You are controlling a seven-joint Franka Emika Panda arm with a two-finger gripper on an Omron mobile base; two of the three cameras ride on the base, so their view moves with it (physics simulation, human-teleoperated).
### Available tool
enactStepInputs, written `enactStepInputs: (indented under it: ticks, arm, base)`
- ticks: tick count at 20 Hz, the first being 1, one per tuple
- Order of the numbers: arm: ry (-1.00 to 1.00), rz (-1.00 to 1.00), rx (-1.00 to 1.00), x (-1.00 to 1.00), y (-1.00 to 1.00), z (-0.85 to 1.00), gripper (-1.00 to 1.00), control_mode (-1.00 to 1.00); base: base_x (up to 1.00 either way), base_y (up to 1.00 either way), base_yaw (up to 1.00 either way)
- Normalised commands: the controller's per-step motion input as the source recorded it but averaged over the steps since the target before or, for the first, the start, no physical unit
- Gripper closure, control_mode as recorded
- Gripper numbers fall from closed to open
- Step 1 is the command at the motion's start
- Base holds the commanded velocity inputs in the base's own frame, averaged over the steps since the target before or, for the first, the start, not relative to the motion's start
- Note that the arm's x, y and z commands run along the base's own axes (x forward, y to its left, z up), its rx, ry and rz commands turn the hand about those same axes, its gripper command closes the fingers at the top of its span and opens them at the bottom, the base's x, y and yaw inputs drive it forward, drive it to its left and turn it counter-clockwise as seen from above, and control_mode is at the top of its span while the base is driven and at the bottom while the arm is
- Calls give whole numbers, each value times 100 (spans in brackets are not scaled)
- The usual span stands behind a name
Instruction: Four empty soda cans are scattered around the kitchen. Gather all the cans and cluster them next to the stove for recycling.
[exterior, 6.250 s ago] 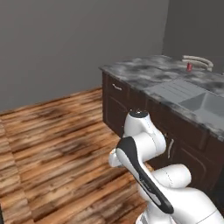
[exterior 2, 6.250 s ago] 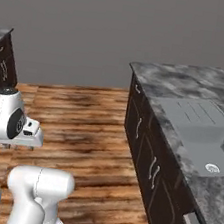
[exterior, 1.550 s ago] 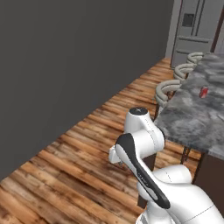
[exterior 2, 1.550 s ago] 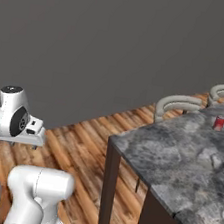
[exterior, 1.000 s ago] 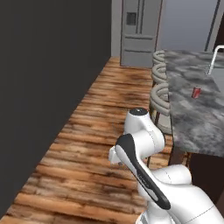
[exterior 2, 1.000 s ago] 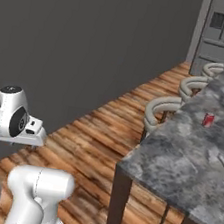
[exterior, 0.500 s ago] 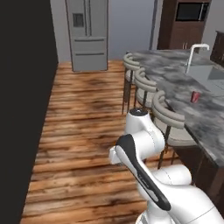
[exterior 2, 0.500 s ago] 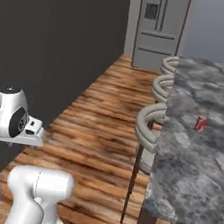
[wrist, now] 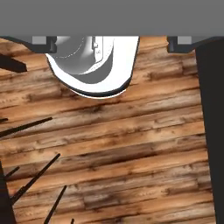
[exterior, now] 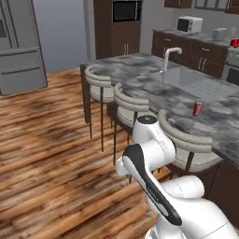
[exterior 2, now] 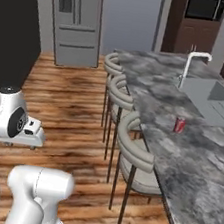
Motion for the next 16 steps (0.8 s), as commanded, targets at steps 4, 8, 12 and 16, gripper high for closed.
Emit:
enactStepInputs:
  ticks: [4, 8, 12, 16]
  arm:
    - [0, 0, 0, 0, 0, 0, -100, 100]
    - [0, 0, 0, 0, 0, 0, -100, 100]
    - [0, 0, 0, 0, 0, 0, -100, 100]
    - [0, 0, 0, 0, 0, 0, -100, 100]
  base:
    - [100, 100, -56]
    - [97, 82, -62]
    - [48, 60, -71]
    - [-21, 52, -39]
